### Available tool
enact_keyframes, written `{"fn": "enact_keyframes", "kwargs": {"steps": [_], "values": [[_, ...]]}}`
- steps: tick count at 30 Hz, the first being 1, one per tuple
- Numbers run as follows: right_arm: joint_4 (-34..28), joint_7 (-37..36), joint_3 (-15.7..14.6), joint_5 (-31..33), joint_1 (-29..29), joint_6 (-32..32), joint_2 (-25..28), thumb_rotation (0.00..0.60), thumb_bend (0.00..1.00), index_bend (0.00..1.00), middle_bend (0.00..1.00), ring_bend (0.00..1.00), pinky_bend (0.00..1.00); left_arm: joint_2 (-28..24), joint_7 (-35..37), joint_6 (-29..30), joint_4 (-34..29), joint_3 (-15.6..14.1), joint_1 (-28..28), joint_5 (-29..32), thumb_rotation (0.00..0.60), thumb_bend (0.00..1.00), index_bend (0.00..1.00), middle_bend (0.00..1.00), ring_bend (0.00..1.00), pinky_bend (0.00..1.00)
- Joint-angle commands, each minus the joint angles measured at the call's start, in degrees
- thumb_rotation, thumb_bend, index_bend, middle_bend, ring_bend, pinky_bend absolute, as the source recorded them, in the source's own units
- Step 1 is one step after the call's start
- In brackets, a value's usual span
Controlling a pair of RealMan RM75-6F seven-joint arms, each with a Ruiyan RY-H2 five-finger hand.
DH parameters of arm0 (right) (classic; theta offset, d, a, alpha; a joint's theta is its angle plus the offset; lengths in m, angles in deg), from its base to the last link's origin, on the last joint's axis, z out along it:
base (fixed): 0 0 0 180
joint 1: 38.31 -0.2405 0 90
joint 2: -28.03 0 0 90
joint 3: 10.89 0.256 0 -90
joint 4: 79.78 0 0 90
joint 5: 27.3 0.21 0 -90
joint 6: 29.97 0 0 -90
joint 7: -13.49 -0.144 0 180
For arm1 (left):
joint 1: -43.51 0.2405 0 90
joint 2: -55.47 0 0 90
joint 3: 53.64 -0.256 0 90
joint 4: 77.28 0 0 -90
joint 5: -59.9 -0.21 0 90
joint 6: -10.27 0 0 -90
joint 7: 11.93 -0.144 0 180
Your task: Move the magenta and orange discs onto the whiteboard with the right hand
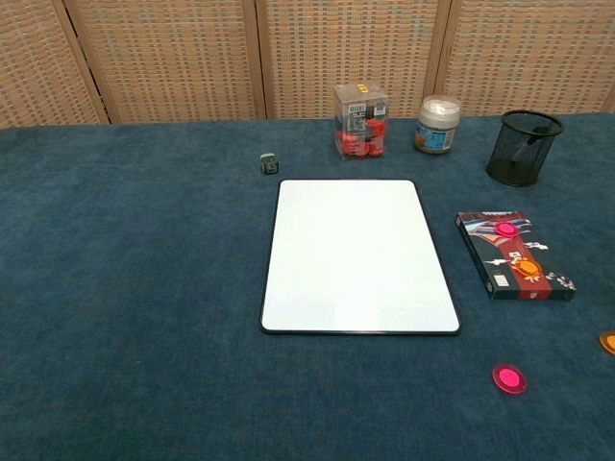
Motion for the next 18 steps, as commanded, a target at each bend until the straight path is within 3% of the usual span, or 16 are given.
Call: {"fn": "enact_keyframes", "kwargs": {"steps": [1,7,18], "values": [[0.95,3.73,4.27,11.8,-8.58,-13.93,-2.9,0.6,0.03,0.26,0.86,0.91,1.0,0.28,-0.71,-0.44,-0.16,0.27,-0.22,0.67,0.6,0.0,0.0,0.0,0.0,0.0],[4.66,11.99,7.13,26.33,-15.22,-21.11,-8.43,0.6,0.12,0.32,0.89,0.94,1.0,0.64,-1.66,-1.6,-0.16,0.68,-0.83,1.76,0.6,0.0,0.0,0.0,0.0,0.0],[12.38,23.9,7.58,43.56,-22.63,-21.0,-16.85,0.6,0.29,0.39,0.89,0.95,1.0,0.34,-1.05,-3.55,0.1,1.36,-1.59,3.83,0.6,0.0,0.0,0.0,0.0,0.0]]}}
